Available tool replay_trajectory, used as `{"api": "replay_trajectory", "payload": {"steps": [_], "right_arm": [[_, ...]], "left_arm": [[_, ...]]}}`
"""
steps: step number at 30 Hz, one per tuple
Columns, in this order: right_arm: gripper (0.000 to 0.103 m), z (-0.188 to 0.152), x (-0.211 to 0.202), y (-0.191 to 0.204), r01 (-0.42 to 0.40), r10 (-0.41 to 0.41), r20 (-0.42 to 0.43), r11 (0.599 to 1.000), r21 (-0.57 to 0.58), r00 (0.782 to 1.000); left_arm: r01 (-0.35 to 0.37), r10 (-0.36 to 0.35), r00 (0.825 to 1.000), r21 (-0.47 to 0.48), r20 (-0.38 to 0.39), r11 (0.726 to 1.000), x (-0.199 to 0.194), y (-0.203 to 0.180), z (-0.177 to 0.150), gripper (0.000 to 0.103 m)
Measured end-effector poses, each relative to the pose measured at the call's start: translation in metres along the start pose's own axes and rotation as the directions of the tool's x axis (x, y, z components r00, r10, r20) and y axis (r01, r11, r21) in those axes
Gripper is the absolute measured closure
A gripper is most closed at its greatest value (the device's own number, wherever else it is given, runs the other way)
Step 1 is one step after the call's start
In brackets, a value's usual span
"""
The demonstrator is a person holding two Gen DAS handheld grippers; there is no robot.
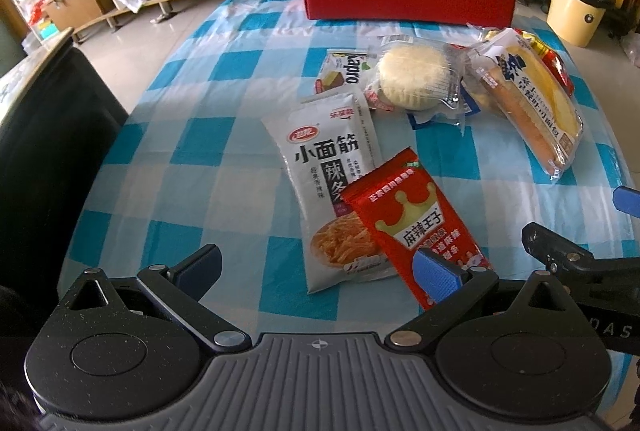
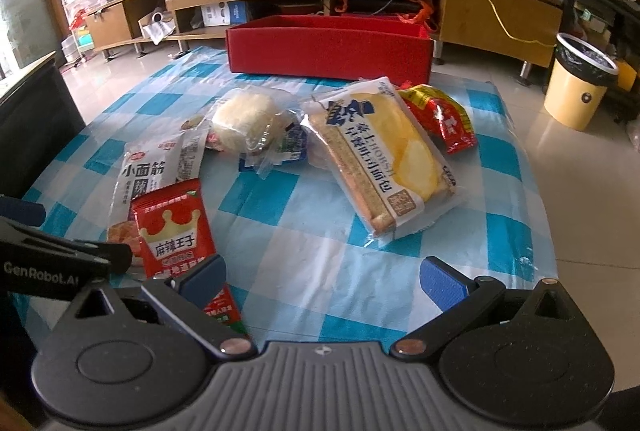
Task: Organize snacks
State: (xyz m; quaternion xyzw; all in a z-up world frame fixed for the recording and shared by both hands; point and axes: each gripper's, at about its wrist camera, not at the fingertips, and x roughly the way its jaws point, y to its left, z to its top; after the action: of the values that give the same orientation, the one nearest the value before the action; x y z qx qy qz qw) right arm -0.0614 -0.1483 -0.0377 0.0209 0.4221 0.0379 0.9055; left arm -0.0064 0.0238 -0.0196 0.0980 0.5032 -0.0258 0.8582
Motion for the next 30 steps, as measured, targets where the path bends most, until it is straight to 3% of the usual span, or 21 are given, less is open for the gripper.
{"api": "replay_trajectory", "payload": {"steps": [15, 26, 30], "right_arm": [[0.000, 0.003, 0.012, 0.025, -0.085, 0.082, -0.038, 0.991, -0.101, 0.996], [0.001, 0.013, 0.030, 0.057, -0.198, 0.184, -0.086, 0.957, -0.214, 0.979], [0.001, 0.014, 0.048, 0.071, -0.214, 0.185, -0.131, 0.944, -0.252, 0.974]], "left_arm": [[0.008, -0.011, 0.999, -0.072, -0.033, 0.997, 0.004, 0.019, 0.001, 0.000], [0.004, -0.007, 1.000, -0.197, -0.015, 0.980, 0.000, 0.054, 0.013, 0.000], [0.013, -0.020, 0.999, -0.215, -0.028, 0.976, 0.004, 0.059, 0.013, 0.000]]}}
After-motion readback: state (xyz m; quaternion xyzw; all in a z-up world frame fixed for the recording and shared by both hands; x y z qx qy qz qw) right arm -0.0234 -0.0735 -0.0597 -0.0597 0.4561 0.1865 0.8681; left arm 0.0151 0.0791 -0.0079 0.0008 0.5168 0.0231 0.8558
